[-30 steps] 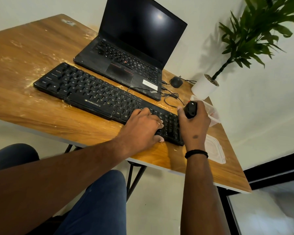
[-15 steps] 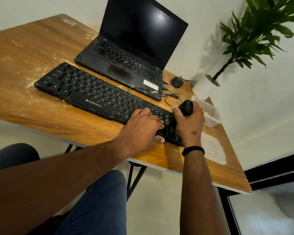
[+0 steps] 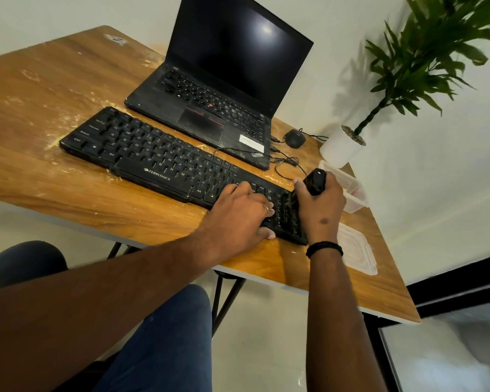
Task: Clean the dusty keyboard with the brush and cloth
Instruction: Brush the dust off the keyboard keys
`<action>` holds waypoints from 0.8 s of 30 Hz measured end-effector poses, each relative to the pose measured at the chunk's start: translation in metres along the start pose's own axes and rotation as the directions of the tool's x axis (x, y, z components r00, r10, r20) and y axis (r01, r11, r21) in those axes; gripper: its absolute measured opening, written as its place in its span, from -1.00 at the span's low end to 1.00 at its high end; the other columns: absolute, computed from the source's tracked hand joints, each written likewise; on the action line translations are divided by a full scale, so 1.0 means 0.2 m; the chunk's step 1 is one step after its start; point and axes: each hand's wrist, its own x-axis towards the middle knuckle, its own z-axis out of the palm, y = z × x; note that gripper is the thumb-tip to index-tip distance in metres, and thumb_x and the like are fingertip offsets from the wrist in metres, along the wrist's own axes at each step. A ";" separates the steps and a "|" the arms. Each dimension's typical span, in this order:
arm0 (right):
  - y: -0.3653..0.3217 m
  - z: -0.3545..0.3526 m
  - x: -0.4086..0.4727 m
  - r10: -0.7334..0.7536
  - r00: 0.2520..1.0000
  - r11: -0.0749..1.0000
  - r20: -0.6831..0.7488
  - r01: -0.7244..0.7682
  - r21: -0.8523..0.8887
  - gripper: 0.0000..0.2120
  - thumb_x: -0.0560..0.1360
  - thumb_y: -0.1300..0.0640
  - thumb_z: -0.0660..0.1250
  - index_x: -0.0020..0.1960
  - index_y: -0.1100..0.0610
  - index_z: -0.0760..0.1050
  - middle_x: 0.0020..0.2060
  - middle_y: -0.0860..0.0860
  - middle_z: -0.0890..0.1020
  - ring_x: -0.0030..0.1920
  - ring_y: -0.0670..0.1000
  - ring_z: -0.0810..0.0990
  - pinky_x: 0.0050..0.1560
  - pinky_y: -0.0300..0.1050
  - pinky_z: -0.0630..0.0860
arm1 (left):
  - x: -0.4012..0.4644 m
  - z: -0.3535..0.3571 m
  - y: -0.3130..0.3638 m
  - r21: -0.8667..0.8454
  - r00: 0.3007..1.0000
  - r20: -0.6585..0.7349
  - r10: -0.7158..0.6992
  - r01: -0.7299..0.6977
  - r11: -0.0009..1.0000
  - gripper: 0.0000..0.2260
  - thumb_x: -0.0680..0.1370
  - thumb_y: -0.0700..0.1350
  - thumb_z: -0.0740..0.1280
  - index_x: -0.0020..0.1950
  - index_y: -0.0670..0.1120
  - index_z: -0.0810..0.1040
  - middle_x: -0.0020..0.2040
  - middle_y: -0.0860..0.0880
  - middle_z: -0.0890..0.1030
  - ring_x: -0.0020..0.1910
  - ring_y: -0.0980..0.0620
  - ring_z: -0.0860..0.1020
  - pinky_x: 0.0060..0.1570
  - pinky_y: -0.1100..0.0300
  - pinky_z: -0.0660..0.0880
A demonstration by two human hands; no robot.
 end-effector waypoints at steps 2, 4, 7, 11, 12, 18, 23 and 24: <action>0.01 -0.02 0.02 0.026 1.000 0.998 0.017 -0.025 -0.050 -0.78 0.51 0.05 0.47 0.00 0.15 0.50 -0.21 -0.03 0.50 -0.17 0.00 0.44 -0.25 -0.35 0.31 | 0.00 0.00 0.00 -0.002 1.000 -0.001 -0.002 0.002 1.000 -0.51 0.56 0.29 0.29 0.40 0.06 0.54 0.38 0.14 0.53 0.27 0.04 0.33 0.32 0.05 0.26; 0.00 -0.02 0.03 0.022 0.998 0.998 0.055 -0.018 -0.061 -0.77 0.51 0.01 0.46 -0.04 0.14 0.50 -0.21 -0.01 0.52 -0.18 0.00 0.44 -0.28 -0.29 0.31 | 0.00 0.00 0.00 -0.001 1.000 -0.001 0.001 -0.001 1.000 -0.51 0.56 0.29 0.28 0.40 0.07 0.54 0.38 0.14 0.52 0.27 0.04 0.33 0.32 0.04 0.26; -0.04 -0.01 -0.01 -0.026 0.993 1.000 0.118 0.024 0.018 -0.69 0.50 -0.04 0.47 -0.13 0.20 0.51 -0.27 0.06 0.56 -0.26 0.01 0.45 -0.37 -0.36 0.31 | 0.00 0.00 0.00 0.007 1.000 0.005 0.002 -0.002 1.000 -0.51 0.57 0.28 0.27 0.42 0.07 0.52 0.39 0.13 0.52 0.29 0.02 0.33 0.33 0.03 0.26; -0.03 -0.04 -0.01 0.001 0.974 1.000 0.228 -0.001 0.000 -0.72 0.49 0.00 0.48 -0.14 0.22 0.57 -0.26 0.10 0.62 -0.24 0.06 0.55 -0.30 -0.14 0.41 | 0.00 0.00 0.00 0.006 1.000 -0.003 0.004 -0.004 1.000 -0.51 0.57 0.28 0.27 0.42 0.07 0.52 0.38 0.13 0.53 0.28 0.03 0.34 0.32 0.04 0.27; -0.02 -0.06 0.01 0.055 0.966 0.998 0.254 -0.057 -0.001 -0.75 0.48 0.01 0.49 -0.16 0.19 0.57 -0.27 0.06 0.62 -0.24 0.05 0.55 -0.33 -0.15 0.41 | 0.00 0.00 0.00 0.000 1.000 -0.005 0.001 -0.001 1.000 -0.51 0.57 0.28 0.27 0.42 0.07 0.53 0.37 0.13 0.53 0.28 0.03 0.34 0.32 0.04 0.27; 0.04 -0.17 0.06 0.191 0.964 0.967 0.184 -0.217 0.134 -0.82 0.41 0.02 0.50 -0.28 0.03 0.55 -0.34 0.01 0.61 -0.29 0.07 0.57 -0.27 -0.01 0.51 | 0.00 0.01 -0.01 -0.019 1.000 -0.003 0.001 -0.001 1.000 -0.50 0.57 0.28 0.28 0.41 0.06 0.53 0.37 0.14 0.53 0.26 0.05 0.34 0.31 0.05 0.27; 0.01 -0.06 -0.02 0.136 0.991 0.970 0.005 -0.134 0.202 -0.71 0.44 -0.09 0.48 -0.28 0.08 0.53 -0.36 0.01 0.60 -0.25 0.02 0.61 -0.20 0.05 0.62 | 0.00 0.01 0.00 -0.007 1.000 -0.014 0.009 -0.009 1.000 -0.51 0.56 0.28 0.29 0.39 0.06 0.55 0.35 0.14 0.54 0.25 0.05 0.34 0.29 0.05 0.27; 0.01 -0.04 -0.04 0.082 0.996 0.980 0.036 -0.087 0.177 -0.70 0.47 -0.07 0.48 -0.25 0.14 0.53 -0.35 0.04 0.60 -0.28 -0.02 0.56 -0.24 -0.05 0.55 | 0.00 0.01 0.00 0.001 1.000 -0.018 0.012 -0.012 1.000 -0.51 0.56 0.28 0.29 0.39 0.06 0.55 0.35 0.14 0.55 0.25 0.04 0.35 0.29 0.05 0.28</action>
